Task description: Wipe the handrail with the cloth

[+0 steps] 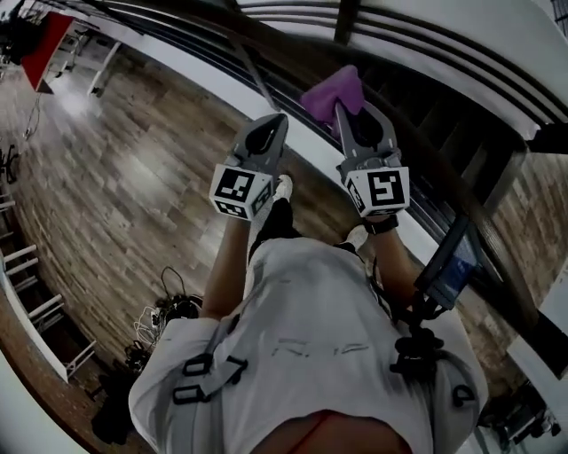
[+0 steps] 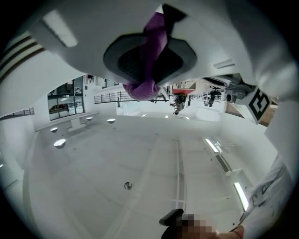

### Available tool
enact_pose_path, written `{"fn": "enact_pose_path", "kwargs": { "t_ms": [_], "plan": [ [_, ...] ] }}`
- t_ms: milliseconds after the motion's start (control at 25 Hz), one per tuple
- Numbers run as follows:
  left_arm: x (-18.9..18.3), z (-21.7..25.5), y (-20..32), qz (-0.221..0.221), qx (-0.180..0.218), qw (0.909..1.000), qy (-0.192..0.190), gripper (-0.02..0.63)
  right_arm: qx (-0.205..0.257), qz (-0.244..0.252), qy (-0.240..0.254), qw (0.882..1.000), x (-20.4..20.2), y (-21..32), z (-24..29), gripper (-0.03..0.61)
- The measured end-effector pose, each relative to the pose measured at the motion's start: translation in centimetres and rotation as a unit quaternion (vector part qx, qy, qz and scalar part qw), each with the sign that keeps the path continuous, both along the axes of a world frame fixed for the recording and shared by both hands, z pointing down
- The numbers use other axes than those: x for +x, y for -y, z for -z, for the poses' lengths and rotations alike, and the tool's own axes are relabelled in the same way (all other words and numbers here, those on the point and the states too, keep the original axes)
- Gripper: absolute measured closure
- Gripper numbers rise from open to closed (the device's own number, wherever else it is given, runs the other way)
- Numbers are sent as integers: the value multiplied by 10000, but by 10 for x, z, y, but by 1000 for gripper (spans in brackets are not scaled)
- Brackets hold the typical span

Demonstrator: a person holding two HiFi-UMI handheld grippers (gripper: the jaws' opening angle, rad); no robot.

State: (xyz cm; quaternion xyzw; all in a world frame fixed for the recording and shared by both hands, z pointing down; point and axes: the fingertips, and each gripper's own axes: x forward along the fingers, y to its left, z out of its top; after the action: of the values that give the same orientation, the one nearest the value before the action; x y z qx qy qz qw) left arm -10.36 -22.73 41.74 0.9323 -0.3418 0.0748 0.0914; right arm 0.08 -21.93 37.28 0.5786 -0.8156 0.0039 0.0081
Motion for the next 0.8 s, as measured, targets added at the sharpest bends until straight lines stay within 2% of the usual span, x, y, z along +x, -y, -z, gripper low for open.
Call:
{"fn": "enact_pose_path", "kwargs": {
  "t_ms": [160, 320, 440, 520, 640, 800],
  "plan": [
    [-67, -14, 35, 473, -83, 9987, 141, 612, 57, 401, -343, 9986, -85, 51, -28, 522],
    [-113, -29, 63, 814, -172, 9963, 218, 612, -506, 165, -939, 9942, -133, 96, -93, 522],
    [-132, -45, 80, 865, -278, 9955, 285, 612, -995, -280, -1102, 9885, -142, 129, -154, 522],
    [-138, -54, 87, 829, -349, 9954, 327, 614, -1141, -486, -1187, 9852, -143, 154, -184, 522],
    [-143, -65, 94, 749, -432, 9956, 365, 612, -1369, -554, -1402, 9790, -150, 196, -223, 522],
    [-141, -84, 98, 616, -566, 9952, 517, 614, -1949, -488, -1883, 9613, -153, 241, -274, 523]
  ]
}}
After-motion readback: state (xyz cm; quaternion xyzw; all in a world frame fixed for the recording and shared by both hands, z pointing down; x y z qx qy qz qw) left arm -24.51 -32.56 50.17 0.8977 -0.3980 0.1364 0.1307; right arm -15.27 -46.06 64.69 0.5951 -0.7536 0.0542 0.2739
